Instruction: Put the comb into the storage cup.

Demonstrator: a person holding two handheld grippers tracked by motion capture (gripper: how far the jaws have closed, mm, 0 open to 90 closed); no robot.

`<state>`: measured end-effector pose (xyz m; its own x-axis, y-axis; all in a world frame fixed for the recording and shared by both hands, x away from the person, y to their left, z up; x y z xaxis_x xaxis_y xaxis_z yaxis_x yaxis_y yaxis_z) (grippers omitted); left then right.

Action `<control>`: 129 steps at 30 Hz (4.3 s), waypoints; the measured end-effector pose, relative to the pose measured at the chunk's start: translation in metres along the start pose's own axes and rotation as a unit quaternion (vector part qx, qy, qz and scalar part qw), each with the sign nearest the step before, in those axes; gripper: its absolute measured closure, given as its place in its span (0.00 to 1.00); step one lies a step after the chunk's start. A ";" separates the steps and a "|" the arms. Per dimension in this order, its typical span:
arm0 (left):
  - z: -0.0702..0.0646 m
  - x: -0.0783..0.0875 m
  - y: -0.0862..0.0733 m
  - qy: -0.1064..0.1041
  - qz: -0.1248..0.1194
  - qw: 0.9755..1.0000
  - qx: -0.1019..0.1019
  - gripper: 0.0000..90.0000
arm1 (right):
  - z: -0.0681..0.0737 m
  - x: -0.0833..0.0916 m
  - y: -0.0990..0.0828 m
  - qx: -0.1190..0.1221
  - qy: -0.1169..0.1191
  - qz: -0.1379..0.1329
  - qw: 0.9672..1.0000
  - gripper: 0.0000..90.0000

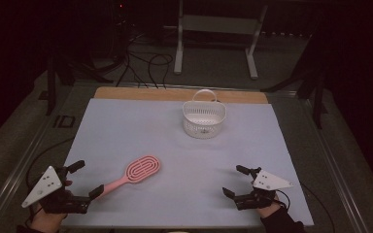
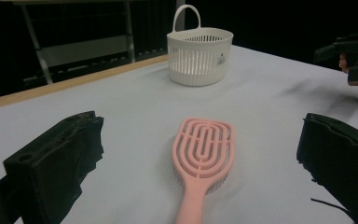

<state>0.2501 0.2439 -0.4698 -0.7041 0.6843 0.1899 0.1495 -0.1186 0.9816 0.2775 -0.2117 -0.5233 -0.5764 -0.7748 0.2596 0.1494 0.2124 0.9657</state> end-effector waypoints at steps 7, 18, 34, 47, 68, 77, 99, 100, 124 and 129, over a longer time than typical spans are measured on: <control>-0.001 -0.003 0.010 -0.010 0.018 1.000 -0.012 0.00 | 0.000 0.000 0.000 -0.002 0.000 0.000 1.000 0.10; 0.000 -0.008 0.026 -0.020 0.041 0.999 -0.031 0.00 | 0.001 0.000 0.001 -0.004 0.002 -0.002 1.000 0.10; -0.003 -0.021 0.029 -0.038 0.107 0.993 -0.037 0.00 | 0.002 -0.001 0.001 -0.006 0.003 -0.001 1.000 0.10; -0.007 -0.033 0.021 -0.048 0.176 0.982 -0.053 0.00 | 0.002 -0.002 0.001 -0.007 0.005 -0.001 1.000 0.10; -0.012 -0.057 -0.005 -0.071 0.319 0.942 -0.080 0.00 | 0.004 -0.001 0.003 -0.005 0.007 -0.004 1.000 0.10; -0.015 -0.066 -0.016 -0.080 0.375 0.919 -0.088 0.00 | 0.004 -0.001 0.003 -0.007 0.008 -0.003 1.000 0.10; -0.010 -0.090 -0.034 -0.085 0.467 0.875 -0.094 0.02 | 0.004 -0.001 0.002 -0.008 0.009 -0.003 1.000 0.10; -0.010 -0.091 -0.034 -0.084 0.468 0.875 -0.094 0.02 | 0.004 -0.001 0.002 -0.007 0.009 -0.002 1.000 0.10; -0.007 -0.105 -0.045 -0.080 0.525 0.841 -0.107 0.34 | 0.006 -0.001 0.004 -0.006 0.012 -0.005 1.000 0.10; -0.006 -0.108 -0.048 -0.073 0.532 0.836 -0.112 0.41 | 0.006 -0.001 0.004 -0.007 0.013 -0.005 1.000 0.10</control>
<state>0.3148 0.1710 -0.5378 -0.1609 0.1848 0.9695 0.4910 -0.8371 0.2411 0.2740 -0.2066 -0.5201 -0.5570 -0.7924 0.2489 0.1539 0.1961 0.9684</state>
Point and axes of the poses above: each handheld gripper's, and its own axes: x roughly backward along the jaws, y roughly out of its top, z roughly to its left, the point moved 7 cm from there along -x, roughly forward along the jaws, and after that the axes turned 5 degrees about -z, right-handed, at the moved point
